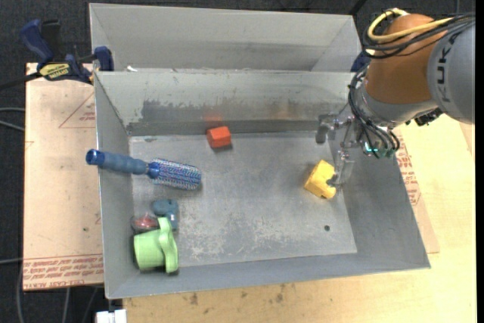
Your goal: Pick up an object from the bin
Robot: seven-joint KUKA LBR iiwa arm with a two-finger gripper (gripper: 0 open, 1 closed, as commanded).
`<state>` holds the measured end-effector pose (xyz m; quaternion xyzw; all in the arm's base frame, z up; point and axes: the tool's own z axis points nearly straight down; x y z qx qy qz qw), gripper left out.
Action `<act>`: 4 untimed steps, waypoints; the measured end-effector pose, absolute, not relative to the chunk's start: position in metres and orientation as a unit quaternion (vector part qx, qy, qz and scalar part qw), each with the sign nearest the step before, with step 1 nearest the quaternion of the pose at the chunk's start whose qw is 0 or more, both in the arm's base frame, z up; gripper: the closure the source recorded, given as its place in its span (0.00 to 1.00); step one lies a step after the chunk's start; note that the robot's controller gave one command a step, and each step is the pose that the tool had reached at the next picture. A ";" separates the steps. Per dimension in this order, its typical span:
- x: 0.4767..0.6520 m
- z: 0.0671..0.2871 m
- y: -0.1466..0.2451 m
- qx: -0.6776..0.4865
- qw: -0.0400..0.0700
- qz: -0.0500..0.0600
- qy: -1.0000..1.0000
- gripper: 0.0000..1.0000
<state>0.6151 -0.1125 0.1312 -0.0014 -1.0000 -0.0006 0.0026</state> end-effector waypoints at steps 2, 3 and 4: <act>0.618 0.083 -0.147 0.283 -0.003 -0.004 -0.959 0.00; 0.622 0.070 -0.107 0.469 -0.001 -0.001 -0.883 0.00; 0.622 0.070 -0.107 0.468 -0.001 -0.001 -0.884 1.00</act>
Offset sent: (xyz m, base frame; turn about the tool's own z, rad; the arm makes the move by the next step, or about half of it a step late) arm -0.0273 -0.0036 -0.0598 -0.3059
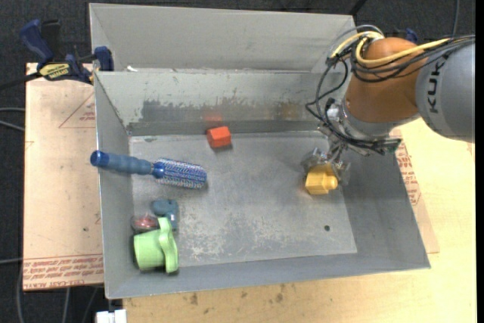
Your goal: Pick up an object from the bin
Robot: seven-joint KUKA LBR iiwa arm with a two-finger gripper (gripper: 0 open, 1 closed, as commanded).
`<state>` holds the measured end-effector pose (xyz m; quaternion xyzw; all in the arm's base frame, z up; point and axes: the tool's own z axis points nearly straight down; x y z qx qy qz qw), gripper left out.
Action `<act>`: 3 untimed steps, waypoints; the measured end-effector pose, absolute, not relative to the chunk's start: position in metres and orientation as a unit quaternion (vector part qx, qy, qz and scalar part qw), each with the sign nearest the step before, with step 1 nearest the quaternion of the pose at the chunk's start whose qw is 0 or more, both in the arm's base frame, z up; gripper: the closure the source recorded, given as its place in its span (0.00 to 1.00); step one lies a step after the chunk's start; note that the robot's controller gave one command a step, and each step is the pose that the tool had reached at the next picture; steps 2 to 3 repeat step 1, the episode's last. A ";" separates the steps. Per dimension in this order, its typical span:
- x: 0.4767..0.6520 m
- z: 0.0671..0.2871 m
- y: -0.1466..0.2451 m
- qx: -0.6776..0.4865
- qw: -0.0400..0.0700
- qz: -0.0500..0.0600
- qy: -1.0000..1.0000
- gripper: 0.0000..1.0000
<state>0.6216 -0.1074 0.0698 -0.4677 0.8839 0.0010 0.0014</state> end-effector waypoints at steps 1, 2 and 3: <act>0.622 0.290 -0.110 -0.464 0.006 -0.003 0.886 1.00; 0.622 0.290 -0.110 -0.464 0.006 -0.003 0.886 1.00; 0.622 0.290 -0.110 -0.464 0.006 -0.003 0.886 1.00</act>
Offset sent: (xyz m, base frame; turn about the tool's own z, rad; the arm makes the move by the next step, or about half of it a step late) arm -0.0015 -0.0031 0.2153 0.0040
